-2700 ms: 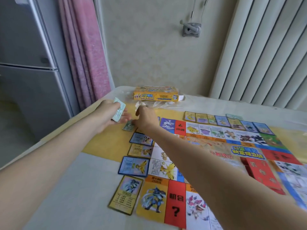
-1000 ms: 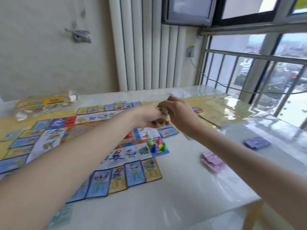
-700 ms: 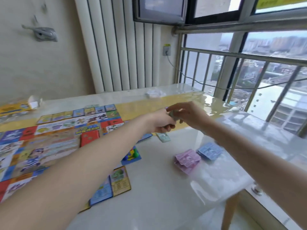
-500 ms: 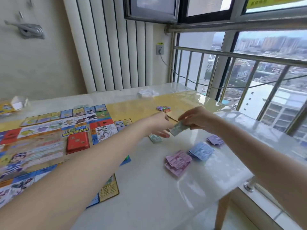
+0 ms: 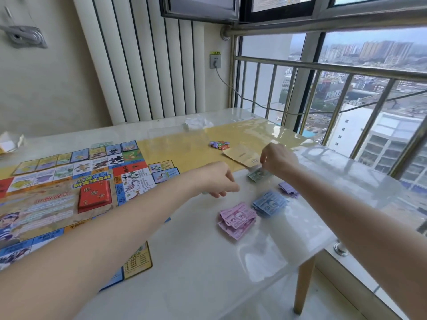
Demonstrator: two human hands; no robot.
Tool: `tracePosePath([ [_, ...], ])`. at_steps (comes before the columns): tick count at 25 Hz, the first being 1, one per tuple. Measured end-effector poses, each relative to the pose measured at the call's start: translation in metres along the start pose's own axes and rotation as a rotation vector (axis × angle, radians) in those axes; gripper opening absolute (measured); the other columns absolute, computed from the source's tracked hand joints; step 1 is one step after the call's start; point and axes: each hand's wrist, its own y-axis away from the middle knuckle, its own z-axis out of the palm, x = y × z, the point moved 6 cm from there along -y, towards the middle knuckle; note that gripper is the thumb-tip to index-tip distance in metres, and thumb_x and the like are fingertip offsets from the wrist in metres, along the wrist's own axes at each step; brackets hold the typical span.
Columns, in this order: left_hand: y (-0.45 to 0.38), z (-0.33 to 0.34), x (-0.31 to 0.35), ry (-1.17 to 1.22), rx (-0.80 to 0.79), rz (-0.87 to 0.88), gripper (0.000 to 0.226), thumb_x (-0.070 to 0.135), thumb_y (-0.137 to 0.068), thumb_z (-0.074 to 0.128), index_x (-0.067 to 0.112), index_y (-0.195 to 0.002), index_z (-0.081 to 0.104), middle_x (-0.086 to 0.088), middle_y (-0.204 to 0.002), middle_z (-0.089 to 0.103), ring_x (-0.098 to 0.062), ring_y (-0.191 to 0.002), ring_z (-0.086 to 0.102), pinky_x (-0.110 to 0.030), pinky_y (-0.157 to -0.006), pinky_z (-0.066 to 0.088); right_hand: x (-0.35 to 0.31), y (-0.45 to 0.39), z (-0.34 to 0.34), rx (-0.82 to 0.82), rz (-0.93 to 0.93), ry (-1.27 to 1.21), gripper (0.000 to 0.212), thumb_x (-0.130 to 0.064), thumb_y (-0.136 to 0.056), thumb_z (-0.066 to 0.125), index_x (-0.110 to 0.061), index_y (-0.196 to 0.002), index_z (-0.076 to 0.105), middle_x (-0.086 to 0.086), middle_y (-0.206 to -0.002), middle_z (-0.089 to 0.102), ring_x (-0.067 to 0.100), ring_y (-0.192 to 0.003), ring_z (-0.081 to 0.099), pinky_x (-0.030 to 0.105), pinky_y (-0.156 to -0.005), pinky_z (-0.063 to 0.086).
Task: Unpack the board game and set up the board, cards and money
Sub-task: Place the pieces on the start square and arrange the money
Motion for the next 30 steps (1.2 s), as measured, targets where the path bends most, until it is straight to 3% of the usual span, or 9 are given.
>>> tracePosePath([
  [2,0.011,0.011,0.001,-0.133,-0.115,-0.07,0.032,0.038,-0.087,0.061,0.007,-0.094,0.059,-0.003,-0.082,0.057,-0.013,-0.072,0.057,-0.023,-0.068,0.051,-0.012,0.003,-0.017,-0.01,-0.111,-0.167,0.016,0.0,-0.085,0.055,-0.006,-0.089,0.07,0.01,-0.095,0.069,0.02,-0.079,0.063,0.03,-0.071,0.054],
  [5,0.019,0.026,0.006,-0.479,-0.126,-0.086,0.04,0.043,-0.083,0.065,0.011,-0.067,0.046,0.0,-0.065,0.045,-0.015,-0.06,0.047,-0.022,-0.049,0.033,-0.055,0.038,-0.023,-0.451,-0.39,-0.159,0.016,-0.005,-0.083,0.063,-0.009,-0.096,0.07,0.004,-0.09,0.07,0.005,-0.063,0.059,0.011,-0.056,0.049],
  [8,0.024,0.036,0.014,-0.57,-0.026,0.002,0.037,0.038,-0.083,0.066,0.004,-0.096,0.056,0.0,-0.065,0.041,-0.018,-0.074,0.048,-0.022,-0.046,0.028,-0.075,0.079,-0.011,-0.764,-0.463,0.043,0.03,-0.009,-0.081,0.067,-0.011,-0.11,0.063,-0.005,-0.095,0.067,0.007,-0.07,0.059,0.007,-0.052,0.042],
  [10,0.029,0.037,0.014,-0.522,-0.009,0.004,0.047,0.037,-0.085,0.064,0.002,-0.114,0.054,-0.004,-0.079,0.053,-0.022,-0.086,0.053,-0.022,-0.054,0.034,-0.078,0.09,-0.006,-0.754,-0.482,0.125,0.036,-0.016,-0.079,0.07,-0.014,-0.113,0.059,-0.019,-0.082,0.058,0.012,-0.08,0.058,0.012,-0.054,0.039],
  [12,0.031,0.038,0.01,-0.445,-0.007,-0.026,0.046,0.036,-0.085,0.064,0.003,-0.115,0.053,-0.009,-0.095,0.057,-0.023,-0.092,0.054,-0.022,-0.059,0.035,-0.078,0.097,-0.002,-0.706,-0.494,0.149,0.043,-0.02,-0.077,0.072,-0.017,-0.117,0.056,-0.023,-0.077,0.049,0.014,-0.088,0.055,0.016,-0.06,0.037],
  [16,0.034,0.041,0.004,-0.363,0.027,-0.043,0.033,0.033,-0.082,0.068,0.011,-0.07,0.047,-0.002,-0.07,0.046,-0.02,-0.08,0.047,-0.023,-0.05,0.032,-0.078,0.105,0.002,-0.659,-0.519,0.196,0.053,-0.025,-0.075,0.074,-0.015,-0.121,0.052,-0.01,-0.097,0.048,0.014,-0.093,0.049,0.024,-0.074,0.038],
  [20,0.045,0.045,0.015,-0.458,0.113,0.035,0.025,0.027,-0.086,0.061,0.005,-0.092,0.055,-0.016,-0.089,0.056,-0.03,-0.102,0.055,-0.034,-0.076,0.046,-0.083,0.109,0.005,-0.644,-0.56,0.173,0.042,-0.018,-0.072,0.075,-0.009,-0.109,0.057,0.002,-0.093,0.057,0.017,-0.086,0.051,0.027,-0.067,0.037],
  [25,0.044,0.046,0.014,-0.413,0.131,0.05,0.026,0.023,-0.085,0.062,0.01,-0.073,0.042,0.0,-0.064,0.037,-0.025,-0.082,0.049,-0.021,-0.047,0.029,-0.089,0.112,0.003,-0.676,-0.571,0.169,0.041,-0.01,-0.072,0.073,-0.008,-0.111,0.06,0.0,-0.092,0.059,0.017,-0.085,0.052,0.02,-0.062,0.038],
  [30,0.046,0.047,0.007,-0.363,0.124,0.016,0.028,0.02,-0.081,0.066,0.013,-0.072,0.04,-0.001,-0.072,0.043,-0.021,-0.081,0.047,-0.025,-0.056,0.034,-0.084,0.111,0.006,-0.667,-0.558,0.131,0.045,-0.017,-0.07,0.078,-0.011,-0.108,0.055,0.002,-0.104,0.061,0.022,-0.099,0.055,0.03,-0.079,0.041],
])
